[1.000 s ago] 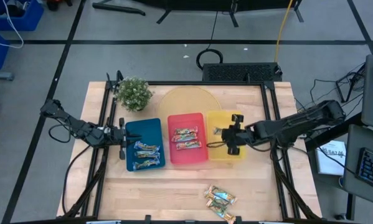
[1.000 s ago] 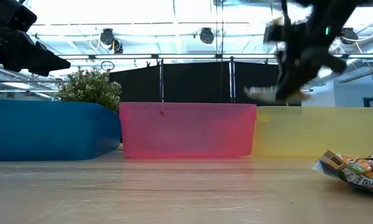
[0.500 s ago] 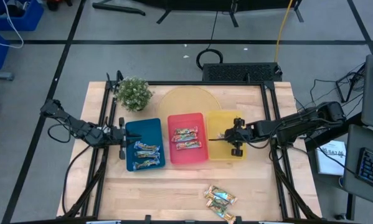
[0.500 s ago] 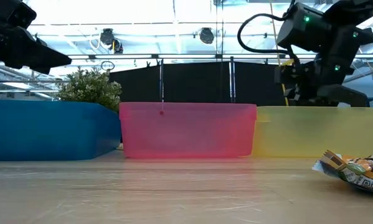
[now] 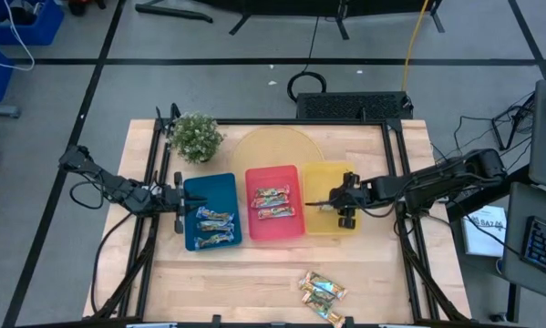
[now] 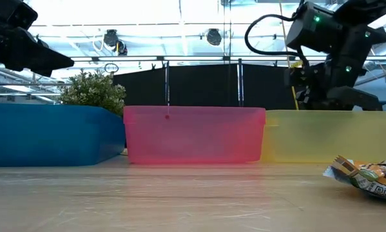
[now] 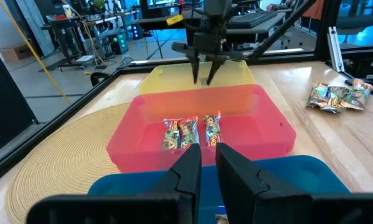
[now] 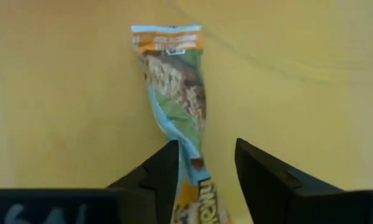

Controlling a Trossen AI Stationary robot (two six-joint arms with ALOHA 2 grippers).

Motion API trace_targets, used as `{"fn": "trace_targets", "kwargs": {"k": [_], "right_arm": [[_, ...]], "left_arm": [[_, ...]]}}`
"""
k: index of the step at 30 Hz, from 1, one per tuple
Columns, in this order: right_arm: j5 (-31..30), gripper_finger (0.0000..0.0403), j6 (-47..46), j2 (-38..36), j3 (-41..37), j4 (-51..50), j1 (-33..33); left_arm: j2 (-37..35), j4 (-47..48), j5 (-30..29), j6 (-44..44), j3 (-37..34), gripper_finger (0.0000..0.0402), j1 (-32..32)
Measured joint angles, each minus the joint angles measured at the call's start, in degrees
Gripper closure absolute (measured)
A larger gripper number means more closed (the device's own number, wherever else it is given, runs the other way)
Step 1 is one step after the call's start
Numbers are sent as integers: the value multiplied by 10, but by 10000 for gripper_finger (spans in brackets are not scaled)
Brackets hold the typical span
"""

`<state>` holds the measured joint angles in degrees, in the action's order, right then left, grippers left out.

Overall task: Pick and place Granola Bars by type
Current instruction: Put the yellow granola bar into the yellow bin

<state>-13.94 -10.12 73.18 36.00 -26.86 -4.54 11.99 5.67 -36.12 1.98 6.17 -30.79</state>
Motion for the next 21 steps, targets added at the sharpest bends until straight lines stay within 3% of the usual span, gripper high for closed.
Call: {"fn": "trace_targets", "kwargs": {"k": [7, 12, 17, 21], "right_arm": [[-9, 237, -30, -9, 93, -80, -3], [84, 249, -107, -9, 152, -81, -29], [95, 277, -191, 18, 200, -75, -131], [83, 304, -230, 84, 291, -82, -231]], "left_arm": [[0, 0, 0, 0, 0, 344, 0], [0, 0, 0, 0, 0, 344, 0], [0, 1, 1, 6, 0, 344, 0], [0, 1, 1, 8, 0, 344, 0]]}}
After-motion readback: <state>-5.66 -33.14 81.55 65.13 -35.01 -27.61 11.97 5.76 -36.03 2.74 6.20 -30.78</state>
